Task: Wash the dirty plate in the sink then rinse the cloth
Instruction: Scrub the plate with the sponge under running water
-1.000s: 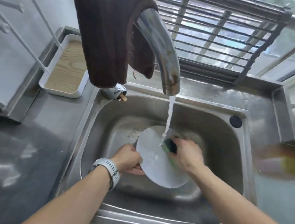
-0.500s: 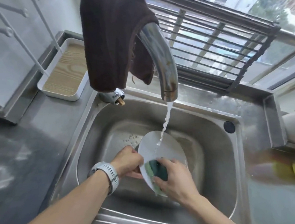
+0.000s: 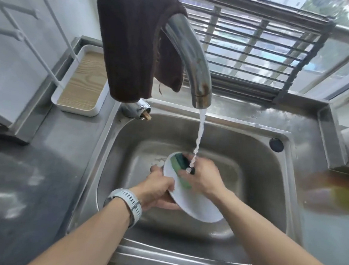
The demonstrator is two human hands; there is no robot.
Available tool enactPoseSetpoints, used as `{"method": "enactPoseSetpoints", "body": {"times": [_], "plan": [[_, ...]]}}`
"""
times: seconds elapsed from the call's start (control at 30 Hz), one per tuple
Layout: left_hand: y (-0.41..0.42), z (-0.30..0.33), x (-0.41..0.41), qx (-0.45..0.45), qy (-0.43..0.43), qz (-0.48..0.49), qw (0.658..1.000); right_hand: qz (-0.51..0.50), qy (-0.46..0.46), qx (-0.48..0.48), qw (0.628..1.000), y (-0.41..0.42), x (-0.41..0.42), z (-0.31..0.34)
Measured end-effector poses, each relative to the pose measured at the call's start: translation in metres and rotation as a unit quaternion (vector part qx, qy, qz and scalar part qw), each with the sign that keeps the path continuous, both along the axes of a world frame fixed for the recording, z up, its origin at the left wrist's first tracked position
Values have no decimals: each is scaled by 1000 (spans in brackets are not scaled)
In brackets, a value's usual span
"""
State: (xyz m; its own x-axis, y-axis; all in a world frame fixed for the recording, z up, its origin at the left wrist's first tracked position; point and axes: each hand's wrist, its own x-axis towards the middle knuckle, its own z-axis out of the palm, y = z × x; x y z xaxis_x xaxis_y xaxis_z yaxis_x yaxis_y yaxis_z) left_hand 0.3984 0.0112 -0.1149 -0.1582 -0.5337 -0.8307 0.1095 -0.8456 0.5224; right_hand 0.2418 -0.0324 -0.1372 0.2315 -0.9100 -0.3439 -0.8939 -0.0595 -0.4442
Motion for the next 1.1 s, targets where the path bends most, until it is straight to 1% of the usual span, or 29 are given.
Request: {"method": "enactPoseSetpoints", "body": {"times": [0.07, 0.13, 0.17, 0.23, 0.3, 0.37, 0.4, 0.43, 0.5, 0.53, 0.57, 0.63, 0.7, 0.77, 0.8, 0.87, 0.9, 0.93, 1.0, 1.07, 1.1], "plan": [[-6, 5, 1, -13, -3, 14, 1000, -57, 48, 4, 997, -8, -29, 0], [-9, 10, 2, -23, -21, 6, 999, -59, 72, 9, 996, 28, -52, 13], [-9, 12, 2, -24, -31, -9, 999, -42, 61, 21, 997, 50, -52, 21], [-7, 15, -1, -15, -34, -38, 999, -8, -7, 21, 1000, 60, -33, 25], [-6, 14, -4, -9, -25, -31, 999, 6, -31, 10, 999, 35, -8, 21], [-6, 13, -3, -9, -17, -12, 1000, -24, -26, 11, 999, 2, -5, 6], [-8, 14, -3, -9, -10, -7, 1000, -56, -5, 17, 998, -8, -16, 5], [-10, 15, -4, -8, -2, -1, 1000, -78, 34, 18, 996, -6, -30, 6], [-12, 15, -5, -12, -5, -4, 1000, -78, 82, 13, 994, 26, -48, 17], [-11, 16, -6, -12, -14, -15, 1000, -61, 73, 21, 995, 45, -45, 25], [-10, 16, -7, -9, -21, -24, 999, -45, 39, 16, 998, 54, -35, 28], [-8, 15, -7, -1, -16, -18, 1000, -13, -29, 6, 999, 39, -9, 32], [-6, 12, -7, -2, -21, 2, 1000, 2, -41, 11, 999, 10, -2, 15], [-10, 10, -5, -7, -31, 9, 999, -48, -2, 18, 999, -15, -23, 1], [-12, 11, -5, -8, -34, 10, 999, -74, 39, 18, 996, -12, -39, -1], [-14, 11, -7, -16, -39, 1, 999, -79, 85, 9, 993, 22, -56, 10], [-13, 12, -7, -18, -39, -8, 999, -61, 72, 17, 995, 42, -51, 18], [-12, 14, -8, -16, -37, -18, 999, -45, 30, 21, 998, 52, -40, 22], [-10, 14, -9, -15, -36, -34, 999, -10, -49, 21, 999, 40, -11, 28], [-7, 14, -5, -19, -42, -24, 999, 22, -65, 21, 997, 12, 4, 12], [-7, 14, -3, -22, -48, -15, 998, 8, -57, 13, 998, -4, 0, 3]]}}
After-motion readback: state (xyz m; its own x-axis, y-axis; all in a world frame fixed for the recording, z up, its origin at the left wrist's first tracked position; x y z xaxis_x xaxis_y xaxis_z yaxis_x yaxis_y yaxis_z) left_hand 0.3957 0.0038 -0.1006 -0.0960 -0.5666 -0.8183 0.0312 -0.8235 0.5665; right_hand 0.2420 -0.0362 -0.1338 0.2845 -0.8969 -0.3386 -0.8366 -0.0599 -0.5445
